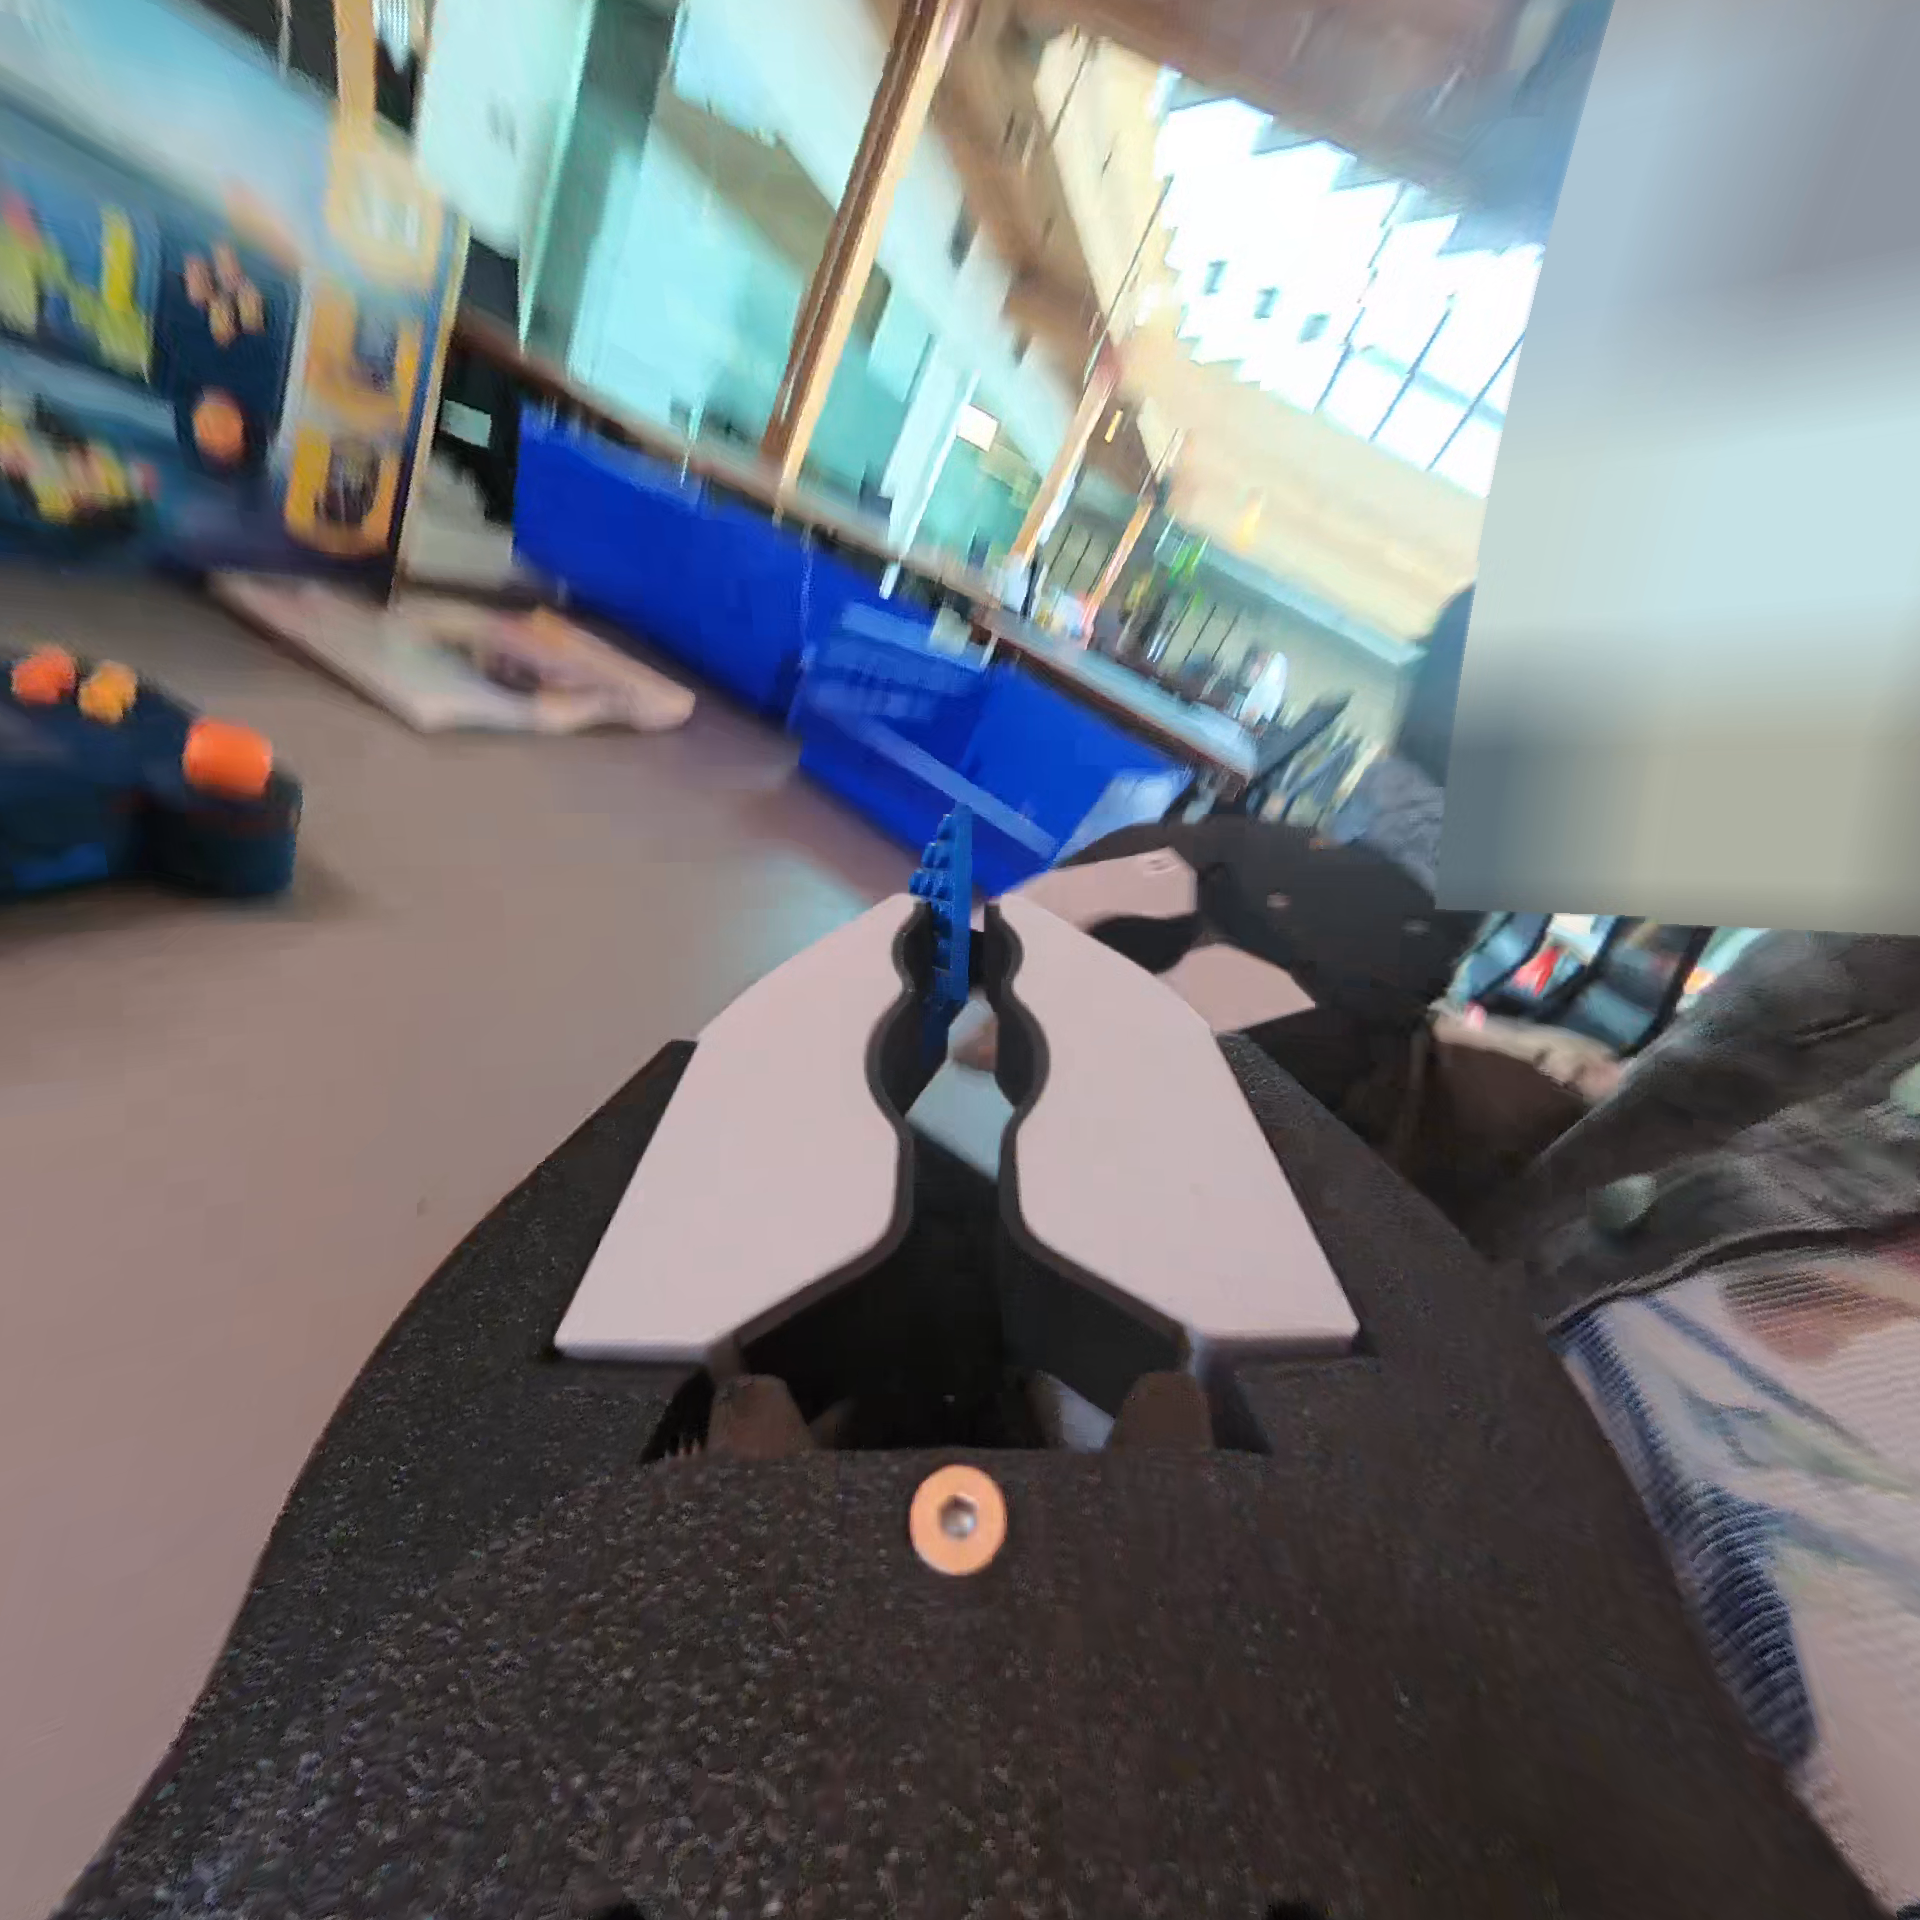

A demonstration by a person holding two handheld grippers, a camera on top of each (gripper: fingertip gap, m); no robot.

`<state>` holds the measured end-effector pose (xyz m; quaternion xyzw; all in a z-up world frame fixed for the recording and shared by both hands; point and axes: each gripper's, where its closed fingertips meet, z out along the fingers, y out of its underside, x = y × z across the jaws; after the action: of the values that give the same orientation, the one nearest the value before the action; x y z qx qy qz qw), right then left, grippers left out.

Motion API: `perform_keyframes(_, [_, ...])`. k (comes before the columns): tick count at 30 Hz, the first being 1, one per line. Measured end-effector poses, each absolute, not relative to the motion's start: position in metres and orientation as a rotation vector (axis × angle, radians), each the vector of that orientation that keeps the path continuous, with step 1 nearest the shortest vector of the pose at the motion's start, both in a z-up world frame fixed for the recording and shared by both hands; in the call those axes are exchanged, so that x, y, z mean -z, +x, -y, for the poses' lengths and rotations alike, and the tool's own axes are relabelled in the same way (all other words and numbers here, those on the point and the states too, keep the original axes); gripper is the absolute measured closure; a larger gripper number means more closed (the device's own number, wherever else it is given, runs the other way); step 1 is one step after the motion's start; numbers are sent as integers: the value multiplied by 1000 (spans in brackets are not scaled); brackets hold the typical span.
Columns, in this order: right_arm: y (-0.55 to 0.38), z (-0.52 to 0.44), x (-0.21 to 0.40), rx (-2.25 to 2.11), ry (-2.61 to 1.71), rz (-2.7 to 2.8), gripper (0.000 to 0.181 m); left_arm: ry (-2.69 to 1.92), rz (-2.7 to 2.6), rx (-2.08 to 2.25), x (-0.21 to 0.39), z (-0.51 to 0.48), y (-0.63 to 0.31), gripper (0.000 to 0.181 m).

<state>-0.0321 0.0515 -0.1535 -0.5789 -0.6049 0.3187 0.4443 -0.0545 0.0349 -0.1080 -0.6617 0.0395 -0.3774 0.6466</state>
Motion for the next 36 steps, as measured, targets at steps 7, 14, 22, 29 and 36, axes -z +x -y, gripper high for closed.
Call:
perform_keyframes(7, [-35, -67, 82, -1934, -1589, 540, 154, -1065, -144, 587, 33, -13, -61, 173])
perform_keyframes(14, [-45, -39, 42, -1709, -1317, 656, 143, -886, -226, 382, 12, 5, -48, 172])
perform_keyframes(22, [-43, -26, 26, -1752, -1225, 682, 152, -877, -247, 365, 13, 9, -39, 173])
perform_keyframes(29, [-41, -27, 27, -1655, -1198, 722, 166, -904, -264, 367, 18, 7, -34, 173])
perform_keyframes(36, [-38, -32, 40, -1213, -1105, 954, 166, -1098, -276, 298, 26, -5, -43, 139])
